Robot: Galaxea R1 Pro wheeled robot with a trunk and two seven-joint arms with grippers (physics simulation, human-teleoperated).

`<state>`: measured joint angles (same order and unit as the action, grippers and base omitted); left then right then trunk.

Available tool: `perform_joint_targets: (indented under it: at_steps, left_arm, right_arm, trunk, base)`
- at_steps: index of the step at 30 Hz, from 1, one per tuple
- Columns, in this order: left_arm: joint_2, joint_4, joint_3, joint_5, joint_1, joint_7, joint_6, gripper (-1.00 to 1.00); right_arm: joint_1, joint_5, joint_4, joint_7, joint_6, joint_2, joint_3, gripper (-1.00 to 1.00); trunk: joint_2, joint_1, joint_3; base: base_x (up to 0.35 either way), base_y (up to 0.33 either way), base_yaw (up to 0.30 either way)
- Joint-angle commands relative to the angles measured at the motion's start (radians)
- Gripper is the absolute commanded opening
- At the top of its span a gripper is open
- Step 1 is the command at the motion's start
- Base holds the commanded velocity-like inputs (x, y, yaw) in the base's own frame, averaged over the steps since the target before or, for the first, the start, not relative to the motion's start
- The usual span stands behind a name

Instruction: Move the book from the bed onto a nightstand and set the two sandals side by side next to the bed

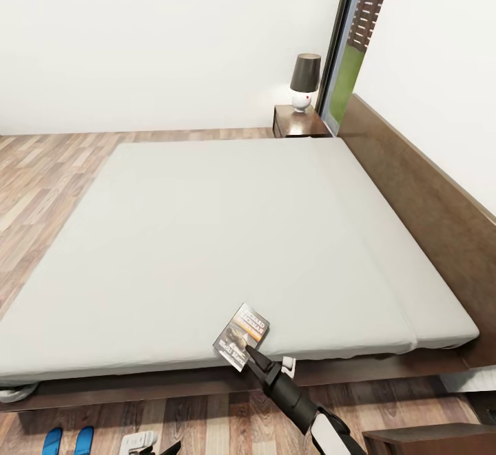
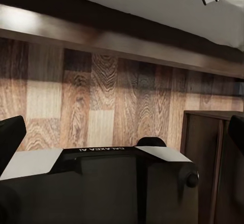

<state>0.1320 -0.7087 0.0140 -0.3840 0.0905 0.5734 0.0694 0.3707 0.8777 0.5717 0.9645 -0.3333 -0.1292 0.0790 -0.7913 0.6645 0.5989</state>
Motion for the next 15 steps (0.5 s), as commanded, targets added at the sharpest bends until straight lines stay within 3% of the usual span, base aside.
perform_joint_targets:
  at_steps: [1, 11, 15]
  left_arm:
    - [0.0, 0.0, 0.001, -0.009, 0.0, 0.005, 0.007, 1.0]
    - [-0.001, 0.0, 0.0, -0.008, 0.0, 0.005, 0.009, 1.0]
    - [-0.001, 0.0, 0.0, -0.007, 0.001, 0.005, 0.009, 1.0]
  right_arm:
    - [0.0, 0.011, 0.0, 0.0, -0.009, 0.0, 0.002, 1.0]
    - [0.001, 0.012, -0.006, 0.0, -0.009, 0.001, 0.002, 1.0]
    - [0.001, 0.012, -0.01, 0.0, -0.009, 0.001, 0.002, 1.0]
  trunk:
    - [-0.001, 0.0, 0.001]
    - [-0.001, 0.0, 0.001]
    - [-0.029, 0.015, 0.013]
  base:
    - [0.0, 0.0, 0.0]
    - [0.0, 0.0, 0.0]
    - [0.0, 0.0, 0.0]
